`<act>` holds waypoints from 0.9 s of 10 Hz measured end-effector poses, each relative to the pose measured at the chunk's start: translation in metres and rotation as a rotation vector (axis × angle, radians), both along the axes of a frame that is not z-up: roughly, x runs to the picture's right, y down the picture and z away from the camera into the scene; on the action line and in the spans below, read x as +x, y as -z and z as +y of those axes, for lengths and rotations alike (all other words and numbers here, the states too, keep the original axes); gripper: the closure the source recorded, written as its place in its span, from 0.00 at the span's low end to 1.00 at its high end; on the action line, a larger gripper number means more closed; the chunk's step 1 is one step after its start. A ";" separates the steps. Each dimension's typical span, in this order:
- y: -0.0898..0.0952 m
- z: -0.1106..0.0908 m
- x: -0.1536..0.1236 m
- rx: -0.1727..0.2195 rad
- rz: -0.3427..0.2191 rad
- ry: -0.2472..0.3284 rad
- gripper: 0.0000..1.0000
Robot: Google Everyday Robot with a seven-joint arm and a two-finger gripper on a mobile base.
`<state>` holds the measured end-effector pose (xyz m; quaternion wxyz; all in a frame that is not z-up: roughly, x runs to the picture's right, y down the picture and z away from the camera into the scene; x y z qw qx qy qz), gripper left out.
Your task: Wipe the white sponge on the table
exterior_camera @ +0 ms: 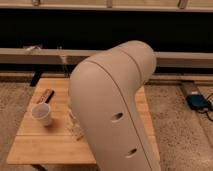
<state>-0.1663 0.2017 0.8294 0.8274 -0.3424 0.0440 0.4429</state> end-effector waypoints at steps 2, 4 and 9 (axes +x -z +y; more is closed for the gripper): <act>0.003 0.002 -0.010 0.005 -0.012 0.020 1.00; 0.009 0.001 -0.038 0.018 -0.040 0.041 1.00; 0.005 -0.017 -0.064 0.045 -0.043 0.056 1.00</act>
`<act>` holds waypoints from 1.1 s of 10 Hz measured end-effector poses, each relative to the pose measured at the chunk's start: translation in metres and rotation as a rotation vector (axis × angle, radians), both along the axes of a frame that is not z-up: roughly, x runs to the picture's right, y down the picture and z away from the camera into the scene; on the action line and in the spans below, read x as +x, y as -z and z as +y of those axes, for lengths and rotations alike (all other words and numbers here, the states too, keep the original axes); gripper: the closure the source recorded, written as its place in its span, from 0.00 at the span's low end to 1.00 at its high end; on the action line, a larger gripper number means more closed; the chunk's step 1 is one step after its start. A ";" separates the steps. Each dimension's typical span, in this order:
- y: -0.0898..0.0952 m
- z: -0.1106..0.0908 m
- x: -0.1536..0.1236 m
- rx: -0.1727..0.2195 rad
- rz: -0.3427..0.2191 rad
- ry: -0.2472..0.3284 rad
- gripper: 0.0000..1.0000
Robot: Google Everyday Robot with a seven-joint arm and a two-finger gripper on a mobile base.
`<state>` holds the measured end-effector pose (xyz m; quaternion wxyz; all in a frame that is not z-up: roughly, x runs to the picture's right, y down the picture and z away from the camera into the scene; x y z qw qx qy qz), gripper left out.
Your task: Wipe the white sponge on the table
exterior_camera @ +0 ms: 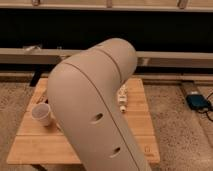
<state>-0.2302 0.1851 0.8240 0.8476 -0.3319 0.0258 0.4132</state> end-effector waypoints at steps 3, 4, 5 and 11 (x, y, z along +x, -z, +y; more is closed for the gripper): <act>-0.016 -0.014 0.004 -0.012 0.014 -0.002 1.00; -0.019 -0.017 0.008 -0.046 -0.007 0.012 1.00; -0.020 -0.019 0.009 -0.067 -0.037 0.014 1.00; -0.010 -0.029 0.016 -0.140 -0.203 0.084 1.00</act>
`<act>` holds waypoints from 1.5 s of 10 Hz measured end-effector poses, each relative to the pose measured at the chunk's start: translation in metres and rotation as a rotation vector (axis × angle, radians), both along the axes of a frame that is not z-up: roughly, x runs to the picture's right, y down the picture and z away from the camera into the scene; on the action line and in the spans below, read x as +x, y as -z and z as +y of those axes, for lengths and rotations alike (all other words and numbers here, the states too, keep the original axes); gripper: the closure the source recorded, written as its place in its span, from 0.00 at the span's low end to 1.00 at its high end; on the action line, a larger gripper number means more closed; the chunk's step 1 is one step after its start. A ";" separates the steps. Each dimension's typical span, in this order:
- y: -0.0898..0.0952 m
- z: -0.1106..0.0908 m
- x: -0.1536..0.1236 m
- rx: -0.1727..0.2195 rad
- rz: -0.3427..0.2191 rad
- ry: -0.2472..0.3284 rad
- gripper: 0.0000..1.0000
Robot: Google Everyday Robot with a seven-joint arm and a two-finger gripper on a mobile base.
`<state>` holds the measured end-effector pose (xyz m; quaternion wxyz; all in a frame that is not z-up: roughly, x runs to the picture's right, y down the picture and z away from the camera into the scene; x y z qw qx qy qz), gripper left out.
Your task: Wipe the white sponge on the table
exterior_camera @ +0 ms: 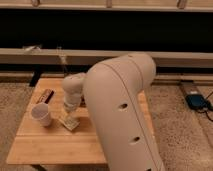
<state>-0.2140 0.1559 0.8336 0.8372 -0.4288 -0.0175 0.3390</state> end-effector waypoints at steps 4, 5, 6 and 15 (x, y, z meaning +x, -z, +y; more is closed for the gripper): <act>0.008 0.013 0.000 0.026 -0.054 0.076 1.00; 0.008 0.015 -0.001 0.030 -0.055 0.086 1.00; 0.006 0.023 0.003 0.041 -0.050 0.113 1.00; 0.012 0.040 0.028 0.102 -0.054 0.217 1.00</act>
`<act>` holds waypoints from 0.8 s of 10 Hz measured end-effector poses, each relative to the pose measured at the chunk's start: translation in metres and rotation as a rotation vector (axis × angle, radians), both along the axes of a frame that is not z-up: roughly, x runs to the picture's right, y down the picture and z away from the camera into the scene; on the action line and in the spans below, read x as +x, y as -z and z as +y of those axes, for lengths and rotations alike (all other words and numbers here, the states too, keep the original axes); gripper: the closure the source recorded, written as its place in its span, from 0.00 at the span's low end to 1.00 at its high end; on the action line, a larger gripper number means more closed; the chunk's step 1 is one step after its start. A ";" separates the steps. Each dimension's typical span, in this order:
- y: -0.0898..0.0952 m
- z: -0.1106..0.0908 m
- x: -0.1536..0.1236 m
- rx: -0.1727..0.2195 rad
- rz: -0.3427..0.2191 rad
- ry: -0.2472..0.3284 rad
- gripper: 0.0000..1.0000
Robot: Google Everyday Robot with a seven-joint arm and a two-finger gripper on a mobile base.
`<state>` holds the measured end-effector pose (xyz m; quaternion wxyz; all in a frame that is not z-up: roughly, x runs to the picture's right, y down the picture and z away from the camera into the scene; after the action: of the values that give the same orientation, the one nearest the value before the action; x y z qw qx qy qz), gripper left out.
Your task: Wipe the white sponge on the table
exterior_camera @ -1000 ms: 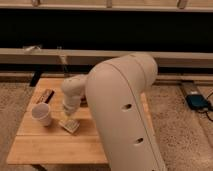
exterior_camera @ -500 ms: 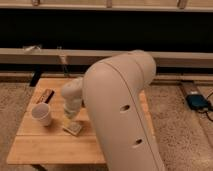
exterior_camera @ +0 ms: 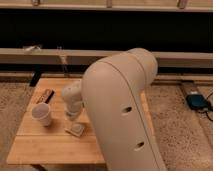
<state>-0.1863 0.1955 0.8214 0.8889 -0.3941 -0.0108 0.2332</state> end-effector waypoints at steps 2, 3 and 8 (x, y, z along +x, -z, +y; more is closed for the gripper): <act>0.004 0.009 -0.001 0.006 -0.011 0.032 1.00; 0.006 0.013 -0.003 0.007 -0.017 0.049 1.00; 0.015 0.032 -0.011 0.000 -0.048 0.108 1.00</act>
<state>-0.1971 0.2274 0.8063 0.8996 -0.3996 -0.0109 0.1755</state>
